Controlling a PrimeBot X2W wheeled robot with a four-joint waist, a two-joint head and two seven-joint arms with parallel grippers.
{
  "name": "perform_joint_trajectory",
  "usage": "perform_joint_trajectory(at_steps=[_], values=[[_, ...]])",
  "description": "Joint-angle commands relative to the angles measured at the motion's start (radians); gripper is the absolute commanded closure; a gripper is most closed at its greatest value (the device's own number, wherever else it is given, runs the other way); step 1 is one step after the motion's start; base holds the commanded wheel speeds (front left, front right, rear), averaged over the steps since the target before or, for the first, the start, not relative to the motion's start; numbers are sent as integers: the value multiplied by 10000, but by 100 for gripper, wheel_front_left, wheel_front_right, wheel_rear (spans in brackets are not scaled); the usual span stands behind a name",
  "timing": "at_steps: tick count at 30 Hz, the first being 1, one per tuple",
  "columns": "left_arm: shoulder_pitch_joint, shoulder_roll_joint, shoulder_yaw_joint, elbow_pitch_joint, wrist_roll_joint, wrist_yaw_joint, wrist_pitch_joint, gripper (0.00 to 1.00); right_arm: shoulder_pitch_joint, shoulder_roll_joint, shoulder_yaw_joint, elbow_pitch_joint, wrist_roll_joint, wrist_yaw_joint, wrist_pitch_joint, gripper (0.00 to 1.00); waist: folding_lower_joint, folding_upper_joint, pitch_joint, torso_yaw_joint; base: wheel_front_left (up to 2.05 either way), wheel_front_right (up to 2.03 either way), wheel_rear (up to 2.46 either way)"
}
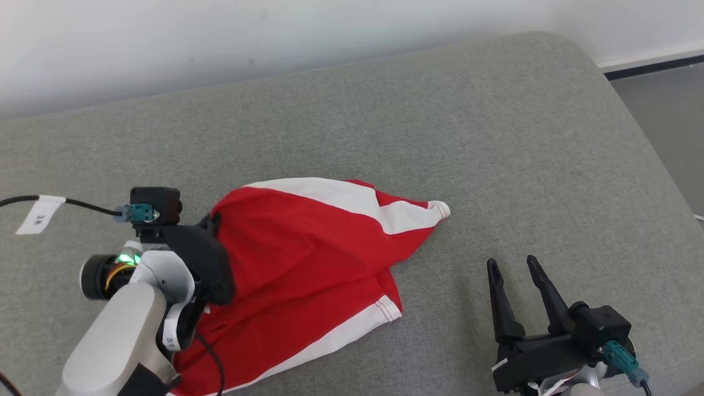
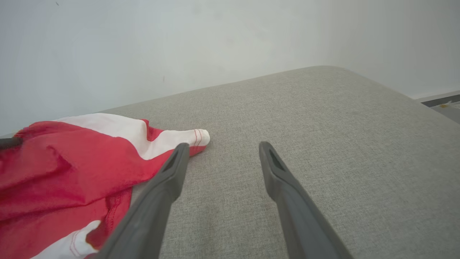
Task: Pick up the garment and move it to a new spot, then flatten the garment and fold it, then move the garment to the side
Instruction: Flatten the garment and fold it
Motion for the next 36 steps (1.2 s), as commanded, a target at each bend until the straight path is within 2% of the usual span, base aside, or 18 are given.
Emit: perform_joint_trajectory(at_steps=[1,4,8,15,21,22,24,27,31,36], values=[[-23,66,-4,-82,136,4,-164,100,6,-4,-19,-42,-50,-22,-1,0,0,-1,-49,171,0,0,0],[355,104,59,-654,189,53,-748,100,79,-3,-91,-30,-100,-22,-1,0,0,-1,-82,448,0,0,0],[1328,334,-18,-1964,203,113,-1031,100,173,-1,-107,-11,-135,-22,-2,0,0,-1,-154,804,0,0,0],[3886,507,-1101,-5000,483,475,-669,100,198,0,-283,-12,-250,-22,-2,0,0,-1,-175,1477,0,0,0],[4644,159,-2018,-5589,778,625,-440,98,64,-3,-210,73,-267,-22,-2,0,0,-1,-251,1846,0,0,0],[4703,157,-2191,-5501,861,622,-350,56,54,-3,-175,107,-262,-22,-2,0,0,-1,-266,1861,0,0,0],[4771,46,-2358,-5396,791,626,-240,0,15,-7,-128,166,-236,-22,-2,0,0,-1,-295,1868,0,0,0],[4890,-148,-2314,-5412,540,701,-240,0,12,-7,-139,205,-222,-22,-2,0,0,-1,-344,1793,0,0,0],[4953,-104,-1932,-5643,194,821,-286,0,90,-3,-312,175,-305,-22,-2,0,0,-1,-408,1709,0,0,0],[4606,265,-1151,-6422,30,1076,-287,0,208,0,-613,12,-505,-22,50,0,0,-1,-505,1610,0,0,0]])
